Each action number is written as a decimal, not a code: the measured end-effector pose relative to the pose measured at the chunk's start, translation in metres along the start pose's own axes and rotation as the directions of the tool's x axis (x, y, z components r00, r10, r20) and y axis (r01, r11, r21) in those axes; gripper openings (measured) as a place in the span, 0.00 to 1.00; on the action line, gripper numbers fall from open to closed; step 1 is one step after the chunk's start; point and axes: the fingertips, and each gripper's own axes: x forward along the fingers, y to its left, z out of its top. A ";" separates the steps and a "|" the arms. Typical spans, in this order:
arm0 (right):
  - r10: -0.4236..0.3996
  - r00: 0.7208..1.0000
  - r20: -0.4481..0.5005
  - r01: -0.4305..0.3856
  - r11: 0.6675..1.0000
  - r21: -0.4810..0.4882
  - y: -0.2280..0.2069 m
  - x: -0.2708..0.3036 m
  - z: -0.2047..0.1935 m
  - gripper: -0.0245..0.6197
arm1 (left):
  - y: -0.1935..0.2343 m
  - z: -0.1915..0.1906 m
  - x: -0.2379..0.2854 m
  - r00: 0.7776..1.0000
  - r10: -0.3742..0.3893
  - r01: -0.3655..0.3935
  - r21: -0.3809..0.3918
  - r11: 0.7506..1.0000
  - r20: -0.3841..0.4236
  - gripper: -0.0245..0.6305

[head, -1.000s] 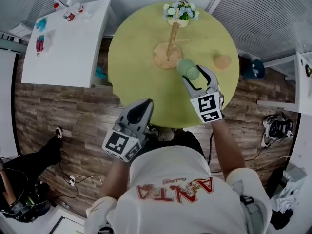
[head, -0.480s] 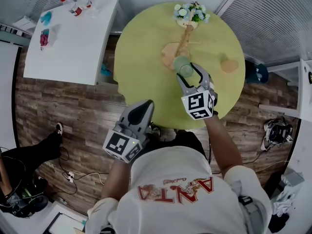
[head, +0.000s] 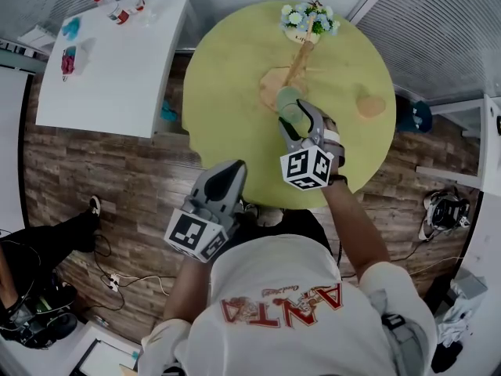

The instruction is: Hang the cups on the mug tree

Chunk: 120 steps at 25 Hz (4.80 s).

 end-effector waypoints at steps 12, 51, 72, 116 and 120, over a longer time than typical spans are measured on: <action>-0.062 0.996 -0.058 0.062 0.998 -0.009 0.007 0.018 -0.007 0.44 | 0.011 -0.002 0.002 1.000 0.012 -0.012 -0.014 1.000 -0.004 0.05; -0.068 0.997 0.043 0.060 0.984 0.167 0.004 -0.010 0.009 0.50 | 0.007 0.001 0.006 1.000 -0.027 0.027 0.004 1.000 -0.005 0.05; -0.146 0.886 0.440 -0.133 0.828 0.544 -0.080 -0.207 0.058 0.04 | -0.069 0.071 0.022 0.982 -0.138 0.124 0.109 0.986 0.126 0.05; -0.123 0.989 -0.079 0.143 0.713 0.686 -0.183 -0.127 -0.208 0.47 | -0.134 0.028 0.098 0.994 -0.108 0.105 0.093 0.990 0.026 0.05; -0.049 0.990 -0.131 0.127 0.707 0.695 -0.179 -0.086 -0.244 0.49 | -0.136 0.017 0.120 0.996 -0.087 0.087 0.084 0.993 0.003 0.05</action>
